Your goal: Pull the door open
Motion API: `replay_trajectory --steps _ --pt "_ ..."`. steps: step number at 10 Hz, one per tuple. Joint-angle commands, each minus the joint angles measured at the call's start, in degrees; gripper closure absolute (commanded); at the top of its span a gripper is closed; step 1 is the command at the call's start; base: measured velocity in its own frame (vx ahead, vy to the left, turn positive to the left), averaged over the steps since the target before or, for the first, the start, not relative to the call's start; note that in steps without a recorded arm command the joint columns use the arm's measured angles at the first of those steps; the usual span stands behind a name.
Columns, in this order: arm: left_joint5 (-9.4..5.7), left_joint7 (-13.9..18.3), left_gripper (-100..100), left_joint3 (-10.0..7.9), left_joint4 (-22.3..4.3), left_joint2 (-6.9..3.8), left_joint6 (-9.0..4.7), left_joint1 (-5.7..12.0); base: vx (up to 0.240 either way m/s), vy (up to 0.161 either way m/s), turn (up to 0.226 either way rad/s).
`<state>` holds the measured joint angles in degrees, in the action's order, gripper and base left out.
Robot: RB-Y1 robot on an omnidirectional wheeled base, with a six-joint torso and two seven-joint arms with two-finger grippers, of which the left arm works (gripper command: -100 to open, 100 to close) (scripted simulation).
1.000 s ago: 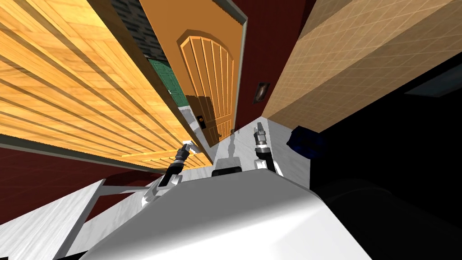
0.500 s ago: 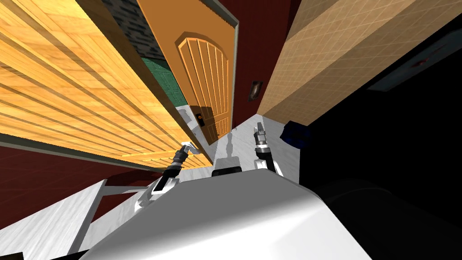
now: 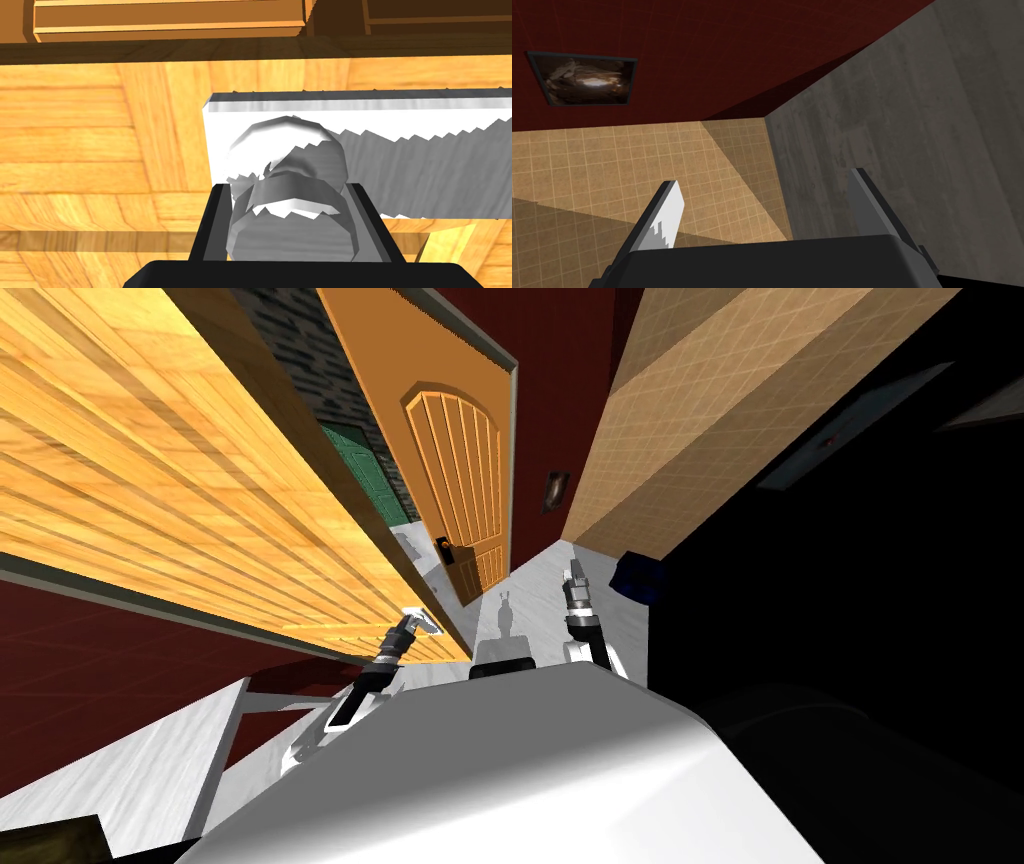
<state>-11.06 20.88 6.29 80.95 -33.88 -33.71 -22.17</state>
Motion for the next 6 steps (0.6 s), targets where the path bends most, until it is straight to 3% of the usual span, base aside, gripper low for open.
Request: replay_trajectory --steps 1,2,6 --pt "0.00 0.5 100 0.29 -0.1 -0.76 -1.03 -0.44 -0.124 0.040 -0.103" --pt "0.00 0.7 100 0.39 -0.2 -1.00 -1.35 -0.58 -0.192 0.068 -0.125" --pt "-0.02 2.3 100 1.35 -0.6 -3.49 -4.72 -2.01 -0.198 0.097 -0.152"
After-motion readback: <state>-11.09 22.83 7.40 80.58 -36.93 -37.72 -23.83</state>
